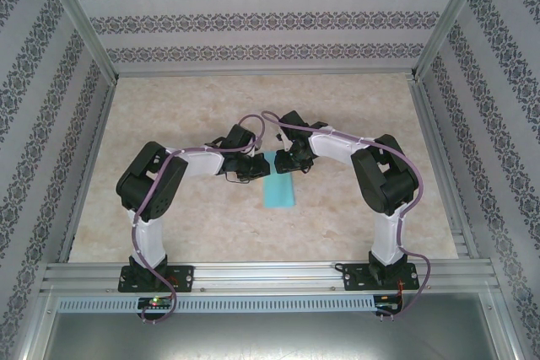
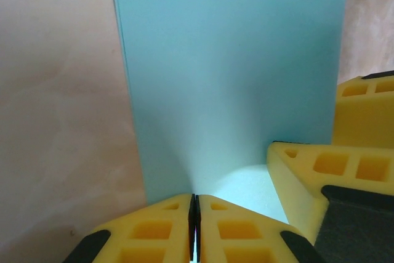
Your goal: Fold a paper plane with a square sheet of paper (pick it up from the middle)
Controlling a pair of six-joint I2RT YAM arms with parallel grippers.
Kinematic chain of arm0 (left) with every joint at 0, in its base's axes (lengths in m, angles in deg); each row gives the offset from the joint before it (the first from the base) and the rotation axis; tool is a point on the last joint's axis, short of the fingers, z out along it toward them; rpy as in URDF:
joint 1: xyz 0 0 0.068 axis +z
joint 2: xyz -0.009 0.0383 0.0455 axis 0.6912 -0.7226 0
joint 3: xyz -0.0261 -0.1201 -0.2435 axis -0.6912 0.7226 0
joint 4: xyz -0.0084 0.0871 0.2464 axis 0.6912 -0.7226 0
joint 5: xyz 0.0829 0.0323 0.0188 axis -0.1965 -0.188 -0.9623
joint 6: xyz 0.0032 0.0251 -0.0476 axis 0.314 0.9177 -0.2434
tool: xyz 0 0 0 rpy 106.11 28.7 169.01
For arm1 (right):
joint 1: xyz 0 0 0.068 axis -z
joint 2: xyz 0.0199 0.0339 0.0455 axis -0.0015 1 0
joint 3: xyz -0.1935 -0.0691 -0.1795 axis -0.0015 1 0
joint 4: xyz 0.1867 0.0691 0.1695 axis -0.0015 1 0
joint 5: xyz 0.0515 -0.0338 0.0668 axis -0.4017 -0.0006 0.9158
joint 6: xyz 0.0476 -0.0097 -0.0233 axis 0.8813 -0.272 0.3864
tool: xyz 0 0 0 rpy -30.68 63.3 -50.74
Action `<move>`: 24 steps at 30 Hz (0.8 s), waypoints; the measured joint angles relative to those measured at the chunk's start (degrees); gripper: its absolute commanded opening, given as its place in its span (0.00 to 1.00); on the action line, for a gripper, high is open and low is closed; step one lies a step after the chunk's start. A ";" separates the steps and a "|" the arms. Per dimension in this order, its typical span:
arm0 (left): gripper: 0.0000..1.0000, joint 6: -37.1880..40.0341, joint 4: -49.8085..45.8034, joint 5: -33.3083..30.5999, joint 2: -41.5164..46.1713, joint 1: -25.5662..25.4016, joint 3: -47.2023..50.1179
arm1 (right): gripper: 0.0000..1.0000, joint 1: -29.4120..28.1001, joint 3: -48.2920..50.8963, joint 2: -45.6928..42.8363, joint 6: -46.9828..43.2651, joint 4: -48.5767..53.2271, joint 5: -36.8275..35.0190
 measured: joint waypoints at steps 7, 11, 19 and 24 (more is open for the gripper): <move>0.12 2.05 -0.66 -0.42 -1.05 -0.31 -1.49 | 0.42 0.04 0.04 -0.13 0.00 0.00 0.04; 0.12 3.19 -0.94 -0.44 -1.60 -0.35 -2.25 | 0.44 0.46 0.81 -1.01 -0.02 0.04 -0.02; 0.12 4.22 -1.20 -0.61 -2.75 -0.61 -3.85 | 0.44 2.60 4.66 -6.95 0.87 0.15 0.52; 0.12 4.63 -1.20 -0.61 -2.93 -0.63 -4.04 | 0.35 3.04 9.09 -11.56 4.39 -3.06 5.77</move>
